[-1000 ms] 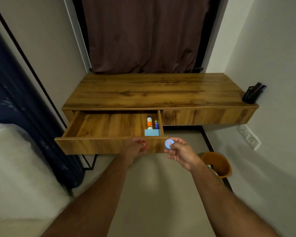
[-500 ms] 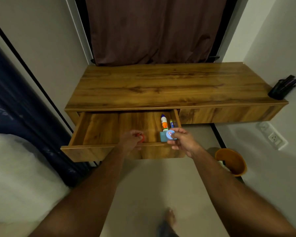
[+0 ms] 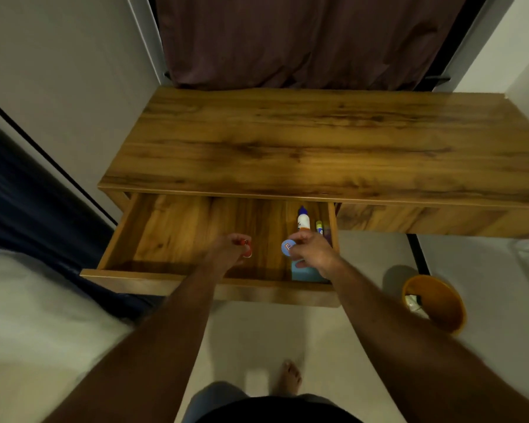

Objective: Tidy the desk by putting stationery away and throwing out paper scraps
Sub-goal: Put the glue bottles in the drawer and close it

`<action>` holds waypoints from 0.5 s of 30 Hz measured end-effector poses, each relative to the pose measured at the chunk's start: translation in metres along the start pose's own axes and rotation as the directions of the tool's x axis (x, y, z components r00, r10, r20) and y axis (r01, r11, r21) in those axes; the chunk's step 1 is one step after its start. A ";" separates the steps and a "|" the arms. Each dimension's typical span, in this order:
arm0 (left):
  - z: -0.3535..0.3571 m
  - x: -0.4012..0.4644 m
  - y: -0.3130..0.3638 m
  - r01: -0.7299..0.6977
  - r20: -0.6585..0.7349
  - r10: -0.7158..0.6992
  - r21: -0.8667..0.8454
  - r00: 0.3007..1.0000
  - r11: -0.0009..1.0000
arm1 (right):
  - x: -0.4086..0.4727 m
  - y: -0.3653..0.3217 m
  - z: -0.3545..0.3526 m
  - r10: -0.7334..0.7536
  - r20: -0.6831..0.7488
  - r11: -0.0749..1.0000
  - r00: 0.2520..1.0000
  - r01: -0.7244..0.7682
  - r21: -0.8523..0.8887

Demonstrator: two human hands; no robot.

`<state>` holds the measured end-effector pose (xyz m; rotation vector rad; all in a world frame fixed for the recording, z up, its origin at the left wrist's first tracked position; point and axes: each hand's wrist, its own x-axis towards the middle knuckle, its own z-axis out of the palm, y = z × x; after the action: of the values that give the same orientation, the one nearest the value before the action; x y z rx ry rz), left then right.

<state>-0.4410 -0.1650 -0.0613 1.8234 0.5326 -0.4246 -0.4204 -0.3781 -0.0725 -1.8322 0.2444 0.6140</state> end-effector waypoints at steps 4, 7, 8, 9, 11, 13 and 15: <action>0.007 0.023 -0.011 0.024 0.000 -0.025 0.070 1.000 0.997 | 0.021 0.008 0.006 -0.021 0.024 0.981 0.999 0.026 -0.194; 0.014 0.037 -0.022 0.069 0.060 -0.078 0.145 0.995 0.987 | 0.030 0.011 0.016 -0.042 0.029 0.911 0.999 0.050 -0.409; 0.016 0.041 -0.026 0.093 0.082 -0.108 0.169 0.991 0.981 | 0.033 0.012 0.020 -0.052 0.032 0.877 0.998 0.061 -0.477; 0.018 0.044 -0.029 0.114 0.102 -0.134 0.187 0.986 0.976 | 0.035 0.014 0.023 -0.057 0.039 0.839 0.998 0.069 -0.541; 0.020 0.052 -0.033 0.129 0.136 -0.161 0.220 0.978 0.967 | 0.039 0.019 0.030 -0.040 0.048 0.763 0.998 0.061 -0.644; 0.020 0.062 -0.037 0.110 0.153 -0.158 0.287 0.975 0.952 | 0.044 0.021 0.036 -0.020 0.038 0.703 0.999 0.040 -0.710; 0.019 0.071 -0.040 0.043 0.182 -0.122 0.387 0.976 0.921 | 0.048 0.023 0.042 -0.017 0.039 0.645 0.999 0.041 -0.763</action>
<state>-0.4048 -0.1620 -0.1368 2.1018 0.4048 -0.8099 -0.4024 -0.3410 -0.1259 -2.6458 -0.1011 0.7939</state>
